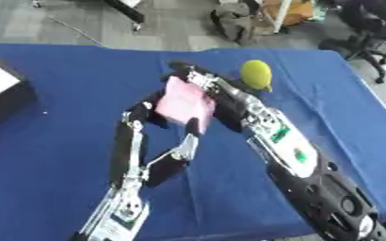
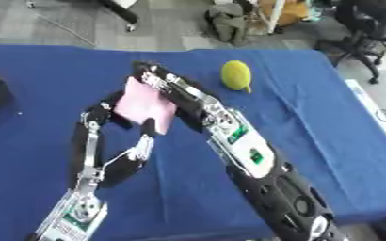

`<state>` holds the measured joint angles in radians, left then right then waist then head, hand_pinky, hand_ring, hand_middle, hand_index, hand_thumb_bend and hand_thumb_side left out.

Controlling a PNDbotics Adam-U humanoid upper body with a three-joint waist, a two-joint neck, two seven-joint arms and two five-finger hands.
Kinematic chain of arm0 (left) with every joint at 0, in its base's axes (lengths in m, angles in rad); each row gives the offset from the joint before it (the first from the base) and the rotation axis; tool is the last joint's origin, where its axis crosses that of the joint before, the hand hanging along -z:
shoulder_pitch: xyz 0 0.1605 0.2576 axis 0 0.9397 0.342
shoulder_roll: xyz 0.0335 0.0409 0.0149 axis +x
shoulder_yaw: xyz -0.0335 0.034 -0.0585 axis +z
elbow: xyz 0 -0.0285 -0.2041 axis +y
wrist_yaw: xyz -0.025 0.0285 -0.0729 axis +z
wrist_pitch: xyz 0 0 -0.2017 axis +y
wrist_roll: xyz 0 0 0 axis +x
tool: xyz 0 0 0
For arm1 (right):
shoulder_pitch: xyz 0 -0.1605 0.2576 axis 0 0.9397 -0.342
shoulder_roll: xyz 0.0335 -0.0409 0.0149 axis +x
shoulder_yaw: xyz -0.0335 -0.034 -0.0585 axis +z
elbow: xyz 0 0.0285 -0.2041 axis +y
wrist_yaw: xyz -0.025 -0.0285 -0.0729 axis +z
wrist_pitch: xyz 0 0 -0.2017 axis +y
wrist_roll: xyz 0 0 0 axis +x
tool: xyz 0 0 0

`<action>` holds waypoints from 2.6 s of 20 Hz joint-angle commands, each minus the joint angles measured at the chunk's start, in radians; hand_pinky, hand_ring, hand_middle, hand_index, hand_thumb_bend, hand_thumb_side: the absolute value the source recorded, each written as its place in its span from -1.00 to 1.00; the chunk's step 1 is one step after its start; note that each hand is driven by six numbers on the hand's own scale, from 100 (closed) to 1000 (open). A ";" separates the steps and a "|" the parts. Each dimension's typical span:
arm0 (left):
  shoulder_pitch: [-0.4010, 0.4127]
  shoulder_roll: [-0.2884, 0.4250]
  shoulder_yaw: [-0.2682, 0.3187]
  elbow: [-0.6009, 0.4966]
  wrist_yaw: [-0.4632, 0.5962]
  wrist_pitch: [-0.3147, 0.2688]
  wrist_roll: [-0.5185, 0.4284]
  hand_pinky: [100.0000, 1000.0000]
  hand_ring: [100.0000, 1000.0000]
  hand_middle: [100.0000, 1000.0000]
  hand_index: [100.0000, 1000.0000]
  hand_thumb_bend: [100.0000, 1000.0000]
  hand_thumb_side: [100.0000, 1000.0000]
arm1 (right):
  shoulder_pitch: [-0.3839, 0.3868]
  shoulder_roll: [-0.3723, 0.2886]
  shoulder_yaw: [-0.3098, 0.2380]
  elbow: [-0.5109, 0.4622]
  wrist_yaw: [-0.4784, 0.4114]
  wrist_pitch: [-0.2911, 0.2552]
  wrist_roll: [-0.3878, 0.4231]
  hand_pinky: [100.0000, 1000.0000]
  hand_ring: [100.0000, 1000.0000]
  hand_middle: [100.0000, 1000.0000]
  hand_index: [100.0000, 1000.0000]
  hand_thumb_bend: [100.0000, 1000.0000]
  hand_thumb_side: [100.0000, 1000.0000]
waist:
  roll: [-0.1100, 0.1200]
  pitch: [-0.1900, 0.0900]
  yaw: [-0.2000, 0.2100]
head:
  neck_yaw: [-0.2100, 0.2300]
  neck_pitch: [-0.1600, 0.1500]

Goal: Pick up the objects with one hand, pass them to the other hand, and then place them into the box on the other side of the table.

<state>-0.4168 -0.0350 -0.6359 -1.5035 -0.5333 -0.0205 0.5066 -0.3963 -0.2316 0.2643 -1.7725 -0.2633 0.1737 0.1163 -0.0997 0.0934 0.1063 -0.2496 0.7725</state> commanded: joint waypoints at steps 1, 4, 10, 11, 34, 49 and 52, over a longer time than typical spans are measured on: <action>0.000 0.000 -0.008 0.009 -0.003 0.000 0.009 -0.03 -0.28 -0.56 0.09 -1.00 -0.04 | -0.026 0.005 -0.031 -0.049 -0.034 -0.011 -0.046 0.43 0.67 0.70 1.00 -1.00 0.43 | 0.004 -0.013 -0.003 | 0.002 -0.002; 0.005 0.001 -0.001 0.017 -0.003 0.002 0.020 -0.03 -0.28 -0.56 0.09 -1.00 -0.04 | -0.026 0.011 -0.049 -0.057 -0.044 -0.017 -0.066 0.43 0.67 0.70 1.00 -1.00 0.33 | 0.005 -0.012 -0.005 | 0.003 -0.002; 0.007 -0.001 0.016 0.031 -0.003 0.008 0.047 -0.02 -0.28 -0.56 0.09 -1.00 -0.03 | -0.025 0.019 -0.078 -0.069 -0.059 -0.020 -0.099 0.43 0.66 0.70 1.00 -1.00 0.34 | 0.006 -0.011 -0.007 | 0.005 -0.002; 0.007 -0.002 0.017 0.033 -0.002 0.009 0.050 -0.02 -0.28 -0.56 0.09 -1.00 -0.03 | -0.025 0.020 -0.079 -0.070 -0.061 -0.019 -0.100 0.43 0.66 0.70 1.00 -1.00 0.34 | 0.006 -0.010 -0.007 | 0.006 -0.002; -0.058 0.073 0.127 -0.016 0.036 0.067 0.123 -0.06 -0.29 -0.59 0.05 -1.00 -0.03 | -0.011 0.014 -0.113 -0.214 -0.051 -0.044 -0.110 0.44 0.65 0.71 1.00 -1.00 0.10 | 0.016 -0.019 -0.025 | 0.130 -0.002; -0.345 0.552 0.431 0.311 -0.171 0.385 0.102 -0.10 -0.28 -0.58 0.07 -1.00 -1.00 | 0.043 0.028 -0.128 -0.197 0.049 -0.061 -0.118 0.42 0.63 0.71 1.00 -1.00 0.07 | 0.045 -0.030 -0.093 | 0.428 -0.027; -0.375 0.582 0.470 0.469 -0.243 0.441 0.087 -0.10 -0.28 -0.59 0.06 -0.91 -1.00 | 0.052 0.031 -0.125 -0.188 0.062 -0.066 -0.112 0.42 0.62 0.71 1.00 -1.00 0.06 | 0.043 -0.034 -0.105 | 0.428 -0.020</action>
<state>-0.7656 0.5052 -0.1905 -1.0816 -0.7443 0.3978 0.5991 -0.3362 -0.1963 0.1404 -1.9541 -0.2112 0.1114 -0.0011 -0.0615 0.0765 0.0001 0.1748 0.7539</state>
